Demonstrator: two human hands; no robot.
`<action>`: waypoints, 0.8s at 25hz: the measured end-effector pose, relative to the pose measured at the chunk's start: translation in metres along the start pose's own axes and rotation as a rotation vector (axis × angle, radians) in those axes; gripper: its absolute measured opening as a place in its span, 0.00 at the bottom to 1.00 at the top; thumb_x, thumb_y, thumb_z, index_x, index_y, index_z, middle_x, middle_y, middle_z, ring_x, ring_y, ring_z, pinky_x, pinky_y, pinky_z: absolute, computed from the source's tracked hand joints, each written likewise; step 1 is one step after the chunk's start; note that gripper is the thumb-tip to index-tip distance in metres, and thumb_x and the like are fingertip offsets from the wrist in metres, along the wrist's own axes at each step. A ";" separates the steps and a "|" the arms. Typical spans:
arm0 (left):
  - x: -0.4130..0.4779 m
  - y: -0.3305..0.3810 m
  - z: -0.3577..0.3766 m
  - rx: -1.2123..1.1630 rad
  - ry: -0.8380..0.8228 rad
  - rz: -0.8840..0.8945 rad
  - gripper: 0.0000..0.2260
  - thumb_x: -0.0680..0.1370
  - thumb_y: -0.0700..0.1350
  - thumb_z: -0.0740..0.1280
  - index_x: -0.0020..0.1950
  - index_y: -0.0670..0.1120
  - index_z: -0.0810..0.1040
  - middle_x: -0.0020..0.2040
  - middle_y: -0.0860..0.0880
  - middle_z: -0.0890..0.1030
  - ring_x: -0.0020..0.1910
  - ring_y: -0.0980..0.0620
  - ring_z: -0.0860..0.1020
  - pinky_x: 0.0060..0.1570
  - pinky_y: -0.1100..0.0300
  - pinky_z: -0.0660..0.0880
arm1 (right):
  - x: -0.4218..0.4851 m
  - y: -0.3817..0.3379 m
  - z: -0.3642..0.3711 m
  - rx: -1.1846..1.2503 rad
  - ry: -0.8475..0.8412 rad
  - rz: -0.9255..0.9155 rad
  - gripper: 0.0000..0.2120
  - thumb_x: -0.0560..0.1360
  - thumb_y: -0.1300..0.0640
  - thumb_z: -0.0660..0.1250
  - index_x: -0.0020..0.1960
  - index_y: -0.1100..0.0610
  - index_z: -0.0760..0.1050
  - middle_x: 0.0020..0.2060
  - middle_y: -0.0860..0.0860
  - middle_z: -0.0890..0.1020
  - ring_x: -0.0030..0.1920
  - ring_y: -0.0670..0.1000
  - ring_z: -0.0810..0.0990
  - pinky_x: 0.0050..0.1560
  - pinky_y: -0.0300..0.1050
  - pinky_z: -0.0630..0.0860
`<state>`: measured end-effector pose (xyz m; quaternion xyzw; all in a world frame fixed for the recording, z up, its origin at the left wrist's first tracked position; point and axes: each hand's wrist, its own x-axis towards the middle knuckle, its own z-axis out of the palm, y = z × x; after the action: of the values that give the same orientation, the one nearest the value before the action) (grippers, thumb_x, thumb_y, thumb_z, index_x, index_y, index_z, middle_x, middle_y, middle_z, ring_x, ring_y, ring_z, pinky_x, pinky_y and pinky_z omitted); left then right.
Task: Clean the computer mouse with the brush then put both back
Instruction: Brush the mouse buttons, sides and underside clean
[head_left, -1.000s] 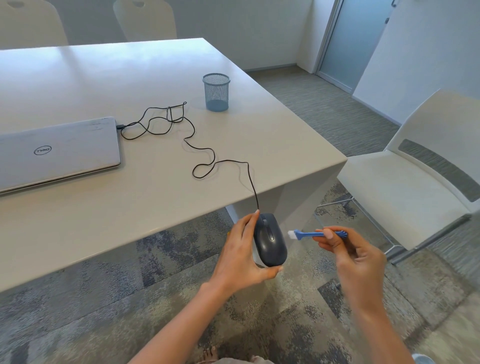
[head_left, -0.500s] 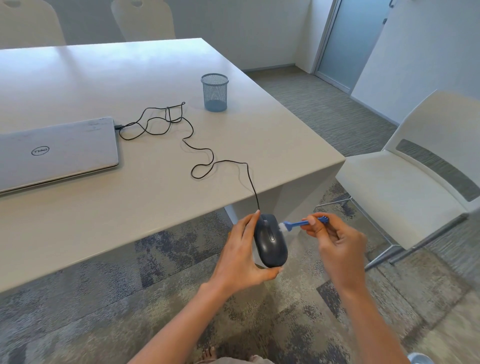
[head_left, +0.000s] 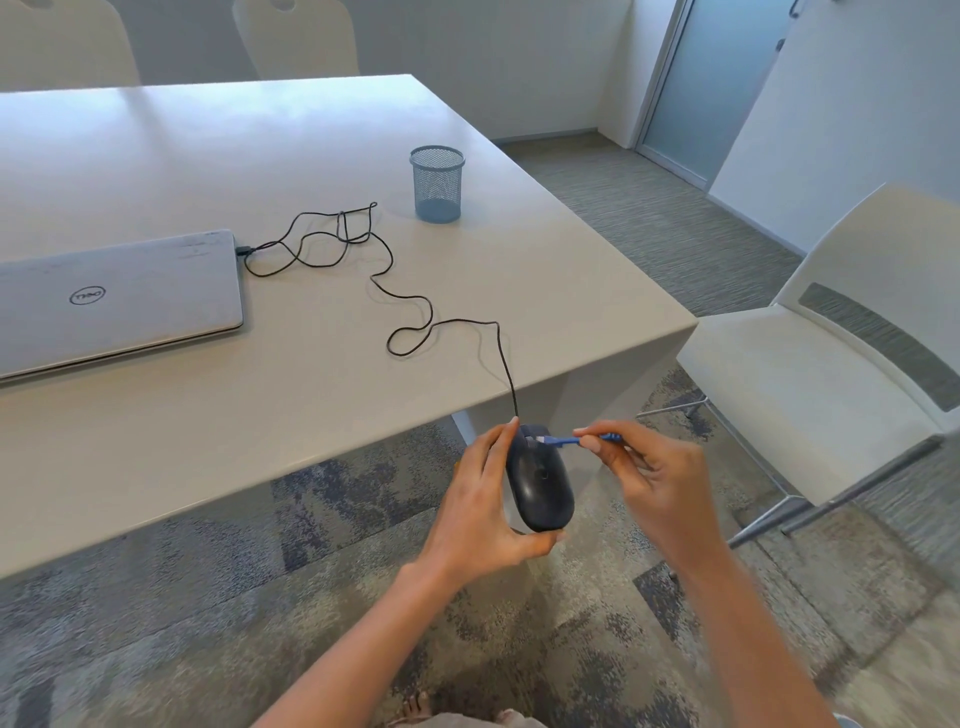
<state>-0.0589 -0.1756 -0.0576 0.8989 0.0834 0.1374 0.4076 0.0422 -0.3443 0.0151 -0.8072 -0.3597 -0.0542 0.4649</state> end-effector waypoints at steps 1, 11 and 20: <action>0.000 -0.001 -0.001 -0.003 0.005 -0.005 0.54 0.63 0.59 0.79 0.80 0.54 0.50 0.73 0.56 0.59 0.69 0.65 0.57 0.62 0.78 0.53 | -0.006 0.001 -0.003 -0.025 -0.011 -0.012 0.05 0.74 0.61 0.72 0.49 0.58 0.85 0.35 0.46 0.85 0.32 0.42 0.80 0.29 0.38 0.75; 0.006 0.002 -0.001 0.026 0.004 0.011 0.53 0.64 0.59 0.78 0.80 0.50 0.52 0.74 0.52 0.61 0.72 0.56 0.61 0.67 0.61 0.64 | -0.065 -0.017 -0.012 0.044 -0.018 0.043 0.03 0.75 0.56 0.73 0.48 0.51 0.85 0.34 0.42 0.85 0.30 0.42 0.80 0.30 0.35 0.74; 0.004 0.010 -0.001 0.029 -0.046 0.039 0.53 0.66 0.60 0.78 0.80 0.51 0.50 0.74 0.53 0.60 0.69 0.64 0.57 0.62 0.81 0.51 | -0.068 -0.011 -0.018 0.296 0.065 0.224 0.04 0.73 0.54 0.74 0.45 0.45 0.85 0.39 0.49 0.88 0.39 0.55 0.87 0.43 0.58 0.83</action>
<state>-0.0550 -0.1805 -0.0482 0.9091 0.0586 0.1235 0.3935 -0.0098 -0.3913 0.0045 -0.7626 -0.2566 0.0251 0.5932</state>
